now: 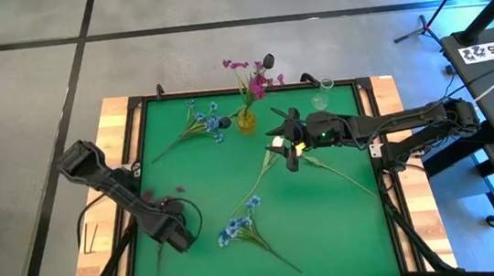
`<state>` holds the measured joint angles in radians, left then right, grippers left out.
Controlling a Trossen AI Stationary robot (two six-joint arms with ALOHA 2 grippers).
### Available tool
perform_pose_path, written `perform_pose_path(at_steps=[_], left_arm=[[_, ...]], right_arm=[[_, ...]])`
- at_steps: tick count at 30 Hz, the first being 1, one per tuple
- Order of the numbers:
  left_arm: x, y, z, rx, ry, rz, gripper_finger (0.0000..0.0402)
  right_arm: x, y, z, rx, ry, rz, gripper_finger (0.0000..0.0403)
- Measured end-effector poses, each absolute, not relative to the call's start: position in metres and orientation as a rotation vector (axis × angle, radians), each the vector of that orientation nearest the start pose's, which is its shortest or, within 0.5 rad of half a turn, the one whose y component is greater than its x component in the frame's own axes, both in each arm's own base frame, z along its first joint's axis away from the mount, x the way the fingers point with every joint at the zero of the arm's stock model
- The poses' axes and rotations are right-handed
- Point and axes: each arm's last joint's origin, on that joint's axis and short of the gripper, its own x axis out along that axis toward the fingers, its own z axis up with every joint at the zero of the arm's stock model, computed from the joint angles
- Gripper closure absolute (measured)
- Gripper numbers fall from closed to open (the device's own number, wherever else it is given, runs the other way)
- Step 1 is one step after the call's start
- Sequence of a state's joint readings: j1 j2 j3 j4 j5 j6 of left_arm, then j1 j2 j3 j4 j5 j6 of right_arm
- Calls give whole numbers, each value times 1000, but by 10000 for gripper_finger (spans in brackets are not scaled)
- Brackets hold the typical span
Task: Sort flowers into vase by color
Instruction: Put the purple flowers into the yellow vase
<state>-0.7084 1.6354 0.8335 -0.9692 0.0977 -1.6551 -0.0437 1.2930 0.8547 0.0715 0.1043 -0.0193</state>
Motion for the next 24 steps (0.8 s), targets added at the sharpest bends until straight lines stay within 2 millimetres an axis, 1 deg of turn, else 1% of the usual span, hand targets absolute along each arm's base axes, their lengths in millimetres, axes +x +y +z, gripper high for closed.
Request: perform_pose_path(at_steps=[4, 5, 8, 10, 15, 17, 20, 24], left_arm=[[177, -143, 150, -539, 1527, 1011, 385], [179, -143, 155, -520, 1505, 1021, 391], [184, -142, 177, -475, 1429, 1024, 392], [188, -143, 194, -466, 1351, 990, 393], [195, -144, 239, -435, 1049, 864, 397], [195, -143, 254, -398, 929, 819, 397], [195, -140, 271, -342, 751, 767, 397], [197, -136, 286, -261, 559, 719, 398]], right_arm=[[285, -15, 273, -30, 368, -143, 194], [285, -15, 273, -30, 368, -143, 194], [285, -15, 273, -30, 368, -143, 194], [285, -15, 273, -30, 370, -143, 194], [285, -16, 273, -30, 369, -142, 194], [285, -15, 273, -21, 364, -122, 194], [286, -13, 276, 2, 338, -57, 194], [288, -2, 283, 8, 254, 35, 194]])
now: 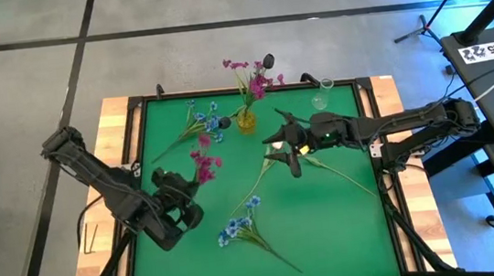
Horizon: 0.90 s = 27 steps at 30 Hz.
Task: Sort flowers into vase by color
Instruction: Put the purple flowers into the yellow vase
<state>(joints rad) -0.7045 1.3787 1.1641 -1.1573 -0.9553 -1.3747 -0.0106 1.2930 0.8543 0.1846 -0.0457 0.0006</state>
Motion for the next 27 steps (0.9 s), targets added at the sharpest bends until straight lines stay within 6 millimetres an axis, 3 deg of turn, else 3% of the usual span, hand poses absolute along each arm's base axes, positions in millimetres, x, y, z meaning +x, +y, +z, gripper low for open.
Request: perform_pose_path(at_steps=[7, 13, 19, 27], left_arm=[[209, -132, 308, -122, 353, 688, 398], [228, -129, 330, -61, 254, 656, 399], [251, -123, 353, -18, 184, 532, 399], [273, -99, 371, -14, 93, 363, 399]], right_arm=[[290, 23, 296, -4, 117, 138, 194], [291, 32, 301, -5, 57, 167, 194], [305, 32, 290, 0, 39, 162, 194], [321, 33, 277, 3, -11, 163, 194]])
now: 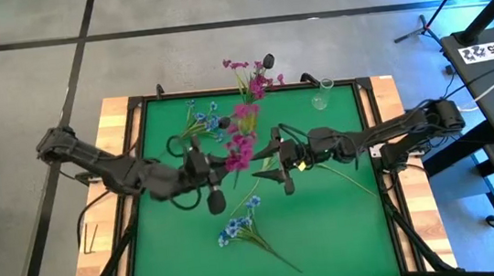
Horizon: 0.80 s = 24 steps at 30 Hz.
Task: Sort flowers into vase by color
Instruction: Put the purple flowers into the yellow vase
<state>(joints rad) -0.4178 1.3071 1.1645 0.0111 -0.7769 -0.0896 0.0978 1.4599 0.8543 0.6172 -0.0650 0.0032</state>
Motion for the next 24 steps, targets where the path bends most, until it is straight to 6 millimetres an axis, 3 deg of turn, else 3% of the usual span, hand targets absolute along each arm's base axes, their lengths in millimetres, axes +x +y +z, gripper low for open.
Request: perform_pose_path(at_steps=[14, 24], left_arm=[[291, -60, 380, -59, 15, 233, 399], [300, -59, 378, -68, -7, 155, 399]], right_arm=[[322, 34, 284, 34, -102, 173, 194], [322, 34, 287, 51, -138, 174, 200]])
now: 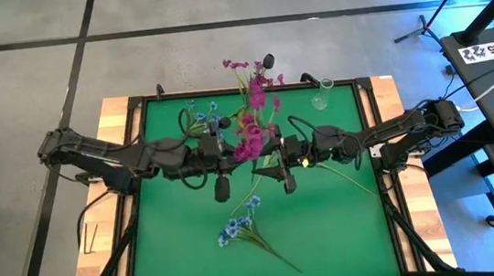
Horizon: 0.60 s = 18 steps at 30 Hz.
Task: Sort flowers into vase by color
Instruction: Put the purple flowers into the yellow vase
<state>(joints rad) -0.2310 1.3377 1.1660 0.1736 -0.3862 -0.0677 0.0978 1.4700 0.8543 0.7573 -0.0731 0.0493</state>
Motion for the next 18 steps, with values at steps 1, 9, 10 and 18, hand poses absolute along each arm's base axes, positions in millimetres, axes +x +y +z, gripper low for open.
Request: perform_pose_path(at_steps=[1, 9, 10, 18], left_arm=[[300, -59, 377, -67, -4, 155, 399], [302, -60, 374, -62, 12, 156, 397], [302, -60, 374, -61, 15, 156, 397], [302, -60, 373, -57, 30, 158, 393]], right_arm=[[322, 34, 287, 51, -136, 174, 206], [322, 34, 285, 50, -110, 173, 311], [322, 34, 285, 50, -109, 173, 325], [322, 34, 283, 49, -97, 173, 391]])
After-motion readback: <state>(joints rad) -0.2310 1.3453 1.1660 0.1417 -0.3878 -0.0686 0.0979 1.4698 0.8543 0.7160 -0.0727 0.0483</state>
